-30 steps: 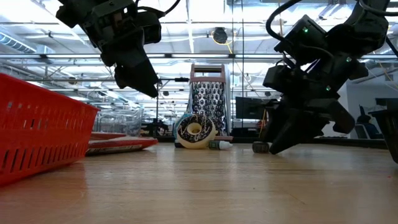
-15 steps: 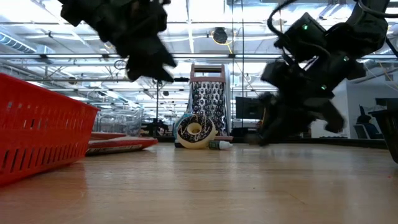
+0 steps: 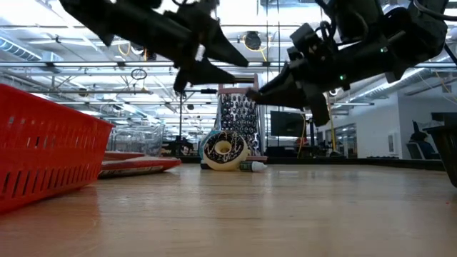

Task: Pick & Place Food Item
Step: Put the brown food coloring bottle into the red bin

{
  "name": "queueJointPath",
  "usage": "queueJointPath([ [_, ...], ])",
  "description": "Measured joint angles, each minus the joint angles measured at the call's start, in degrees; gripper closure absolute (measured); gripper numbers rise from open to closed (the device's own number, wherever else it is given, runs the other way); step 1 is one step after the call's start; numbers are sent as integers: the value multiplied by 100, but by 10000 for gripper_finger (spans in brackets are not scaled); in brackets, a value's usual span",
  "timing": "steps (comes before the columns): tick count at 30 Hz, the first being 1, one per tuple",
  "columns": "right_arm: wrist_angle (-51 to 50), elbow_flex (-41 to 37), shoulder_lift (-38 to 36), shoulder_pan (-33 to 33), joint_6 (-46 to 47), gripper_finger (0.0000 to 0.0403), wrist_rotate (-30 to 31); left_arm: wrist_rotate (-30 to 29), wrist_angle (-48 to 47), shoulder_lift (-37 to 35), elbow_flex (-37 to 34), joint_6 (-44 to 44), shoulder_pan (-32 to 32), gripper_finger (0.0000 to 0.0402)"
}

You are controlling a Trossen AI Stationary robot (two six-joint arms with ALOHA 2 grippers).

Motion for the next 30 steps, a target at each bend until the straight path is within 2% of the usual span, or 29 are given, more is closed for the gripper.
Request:
queueJointPath([
  [6, 312, 2, -2, 314, -645, 341, 730, -200, 765, 473, -2, -1, 184, 186],
  [18, 615, 2, -2, 455, -829, 334, 703, -17, 1804, 1030, 6, -232, 360, 186],
  [30, 531, 2, -1, 452, -705, 333, 555, 269, 1842, 1559, 605, -258, 426, 186],
])
